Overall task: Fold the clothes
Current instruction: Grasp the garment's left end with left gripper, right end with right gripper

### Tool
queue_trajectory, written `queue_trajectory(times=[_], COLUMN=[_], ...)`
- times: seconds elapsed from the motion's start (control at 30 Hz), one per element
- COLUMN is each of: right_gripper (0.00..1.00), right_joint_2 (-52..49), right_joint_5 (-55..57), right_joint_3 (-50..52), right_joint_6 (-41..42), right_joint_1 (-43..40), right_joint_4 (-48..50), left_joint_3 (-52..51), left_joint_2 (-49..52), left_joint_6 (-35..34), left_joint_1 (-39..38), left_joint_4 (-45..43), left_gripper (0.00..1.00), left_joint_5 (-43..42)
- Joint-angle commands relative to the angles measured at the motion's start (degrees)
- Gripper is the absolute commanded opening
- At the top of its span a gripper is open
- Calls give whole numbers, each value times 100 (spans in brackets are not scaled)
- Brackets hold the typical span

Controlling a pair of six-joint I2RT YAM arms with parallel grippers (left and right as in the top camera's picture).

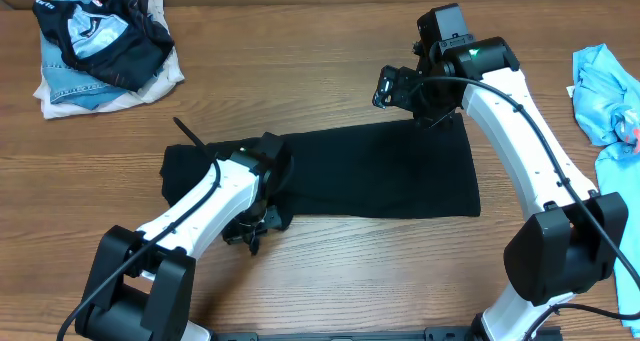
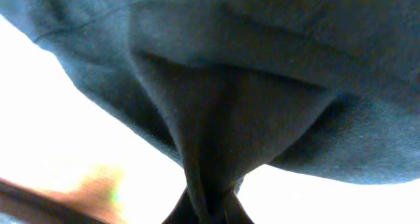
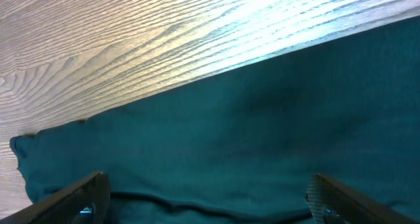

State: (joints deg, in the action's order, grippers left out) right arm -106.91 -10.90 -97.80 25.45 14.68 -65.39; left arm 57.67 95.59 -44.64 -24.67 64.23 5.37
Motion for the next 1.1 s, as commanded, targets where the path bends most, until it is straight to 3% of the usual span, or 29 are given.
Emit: queue_trajectory(times=[0.0, 0.33, 0.57, 0.7, 1.07], right_gripper=[100, 100, 100, 100, 100], right_joint_2=[4, 4, 4, 4, 4], right_joint_5=[79, 81, 76, -120, -656], right_joint_3=[7, 9, 15, 138, 1331], right_joint_6=[11, 13, 15, 22, 219], right_joint_1=[15, 15, 17, 17, 26], right_joint_4=[15, -315, -754, -885, -560], left_joint_3=[496, 1987, 2476, 2549, 2546], left_joint_2=[28, 28, 28, 28, 31], left_joint_6=[-15, -15, -17, -17, -15], left_joint_1=[-11, -11, -9, 11, 308], left_joint_4=[376, 1679, 1624, 1307, 927], left_gripper=[4, 4, 4, 14, 9], left_joint_5=[264, 966, 1523, 1757, 1746])
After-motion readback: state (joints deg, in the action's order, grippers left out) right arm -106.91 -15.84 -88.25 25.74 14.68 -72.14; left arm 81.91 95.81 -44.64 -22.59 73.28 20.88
